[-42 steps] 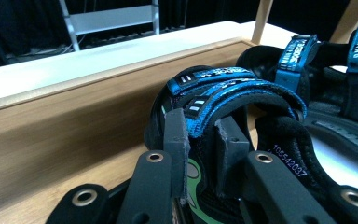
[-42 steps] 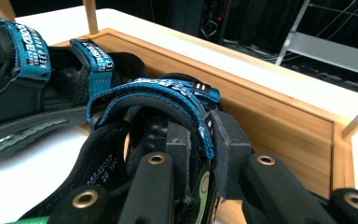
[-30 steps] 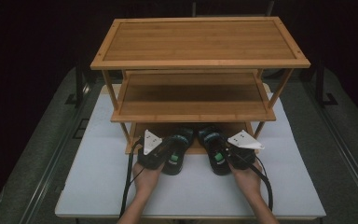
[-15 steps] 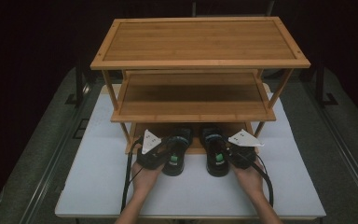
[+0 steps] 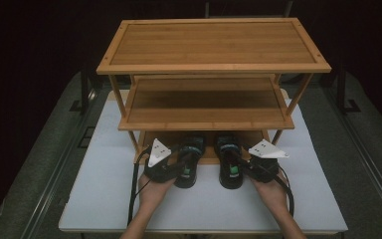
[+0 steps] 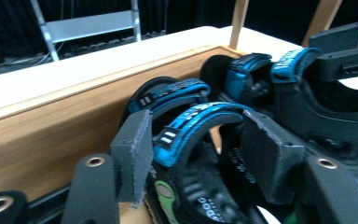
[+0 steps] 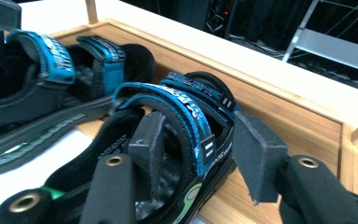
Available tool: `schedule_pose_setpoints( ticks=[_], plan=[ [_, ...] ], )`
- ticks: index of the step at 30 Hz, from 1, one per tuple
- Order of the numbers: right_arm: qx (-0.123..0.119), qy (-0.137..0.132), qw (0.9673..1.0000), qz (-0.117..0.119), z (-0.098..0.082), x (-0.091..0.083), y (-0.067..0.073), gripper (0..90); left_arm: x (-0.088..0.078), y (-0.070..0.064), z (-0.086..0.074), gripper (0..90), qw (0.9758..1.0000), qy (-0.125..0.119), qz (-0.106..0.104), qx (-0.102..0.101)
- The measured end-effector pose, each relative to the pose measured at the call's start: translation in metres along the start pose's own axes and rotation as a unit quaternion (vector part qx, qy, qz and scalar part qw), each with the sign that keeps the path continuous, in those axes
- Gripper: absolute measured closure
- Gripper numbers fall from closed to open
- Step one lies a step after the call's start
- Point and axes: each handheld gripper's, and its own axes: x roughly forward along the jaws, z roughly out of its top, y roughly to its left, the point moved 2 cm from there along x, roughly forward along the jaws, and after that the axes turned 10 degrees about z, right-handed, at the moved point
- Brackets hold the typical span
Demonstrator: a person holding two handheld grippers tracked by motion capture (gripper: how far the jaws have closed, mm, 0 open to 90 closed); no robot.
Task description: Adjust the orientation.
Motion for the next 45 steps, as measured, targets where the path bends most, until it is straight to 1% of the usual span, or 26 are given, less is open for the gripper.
schedule_pose_setpoints(
  ticks=[2, 3, 4, 5, 7, 9, 11, 12, 15, 18, 20, 22, 24, 26, 28, 31, 32, 35, 37, 40, 42, 45],
  plan=[
    [0.0, -0.005, 1.0, 0.004, 0.0, -0.005, 0.0, 51.0, -0.004, -0.001, 0.001, 40.1, 1.0, -0.005, -0.005, 0.003],
    [0.004, -0.012, 0.9999, 0.01, 0.001, -0.009, 0.0, 49.2, -0.005, -0.002, 0.001, 38.3, 0.9999, -0.007, -0.008, 0.004],
    [0.008, -0.015, 0.9997, 0.017, 0.001, -0.011, -0.001, 48.0, -0.008, -0.003, 0.002, 37.4, 0.9998, -0.01, -0.017, 0.003],
    [0.013, -0.021, 0.9993, 0.026, 0.002, -0.015, -0.001, 46.8, -0.01, -0.004, 0.002, 36.2, 0.9997, -0.013, -0.021, 0.003],
    [0.009, -0.023, 0.999, 0.036, 0.001, -0.02, 0.0, 45.1, -0.016, -0.005, 0.002, 33.7, 0.9995, -0.019, -0.02, 0.012],
    [0.009, -0.025, 0.9986, 0.045, 0.001, -0.026, 0.001, 42.9, -0.023, -0.006, 0.003, 31.9, 0.9991, -0.03, -0.03, 0.011],
    [0.012, -0.033, 0.9976, 0.06, -0.001, -0.034, 0.0, 40.6, -0.027, -0.007, 0.003, 30.7, 0.9988, -0.032, -0.032, 0.018],
    [0.013, -0.035, 0.9972, 0.065, -0.002, -0.036, 0.001, 39.7, -0.031, -0.007, 0.003, 29.9, 0.9984, -0.033, -0.038, 0.024],
    [0.017, -0.041, 0.996, 0.078, -0.006, -0.047, 0.001, 35.8, -0.038, -0.009, 0.002, 28.0, 0.9979, -0.032, -0.044, 0.035],
    [0.02, -0.037, 0.9951, 0.089, -0.012, -0.054, 0.002, 31.8, -0.044, -0.01, 0.0, 25.0, 0.9975, -0.031, -0.049, 0.042],
    [0.012, -0.036, 0.9949, 0.093, -0.016, -0.058, 0.004, 30.0, -0.046, -0.01, -0.002, 23.2, 0.9971, -0.03, -0.051, 0.048],
    [0.008, -0.03, 0.995, 0.095, -0.022, -0.06, 0.005, 27.2, -0.047, -0.01, -0.005, 21.0, 0.9972, -0.026, -0.052, 0.048],
    [0.007, -0.026, 0.9948, 0.098, -0.026, -0.061, 0.006, 26.6, -0.047, -0.01, -0.008, 19.5, 0.9969, -0.021, -0.058, 0.048],
    [0.009, -0.019, 0.9947, 0.101, -0.031, -0.06, 0.007, 25.6, -0.048, -0.011, -0.013, 19.0, 0.9966, -0.018, -0.062, 0.051],
    [0.013, -0.01, 0.994, 0.108, -0.036, -0.058, 0.008, 25.4, -0.049, -0.011, -0.016, 18.6, 0.9962, -0.019, -0.069, 0.05],
    [0.013, 0.006, 0.9934, 0.113, -0.041, -0.052, 0.011, 24.1, -0.049, -0.011, -0.022, 18.4, 0.996, -0.018, -0.069, 0.054],
    [0.011, 0.009, 0.9933, 0.115, -0.043, -0.051, 0.012, 24.0, -0.049, -0.011, -0.025, 18.2, 0.996, -0.016, -0.069, 0.055],
    [0.013, 0.023, 0.9925, 0.12, -0.047, -0.044, 0.014, 23.0, -0.048, -0.01, -0.031, 17.5, 0.9962, -0.011, -0.067, 0.056],
    [0.012, 0.032, 0.9923, 0.119, -0.049, -0.041, 0.016, 22.8, -0.047, -0.008, -0.035, 16.9, 0.9962, -0.004, -0.069, 0.053],
    [0.01, 0.039, 0.992, 0.12, -0.05, -0.038, 0.016, 22.0, -0.044, -0.007, -0.039, 16.9, 0.9959, 0.009, -0.066, 0.062],
    [0.01, 0.046, 0.9917, 0.119, -0.052, -0.035, 0.017, 20.5, -0.041, -0.006, -0.042, 16.9, 0.9955, 0.025, -0.064, 0.066],
    [0.008, 0.061, 0.9908, 0.121, -0.054, -0.031, 0.018, 20.5, -0.033, -0.006, -0.045, 16.8, 0.9941, 0.051, -0.064, 0.072]
  ],
)
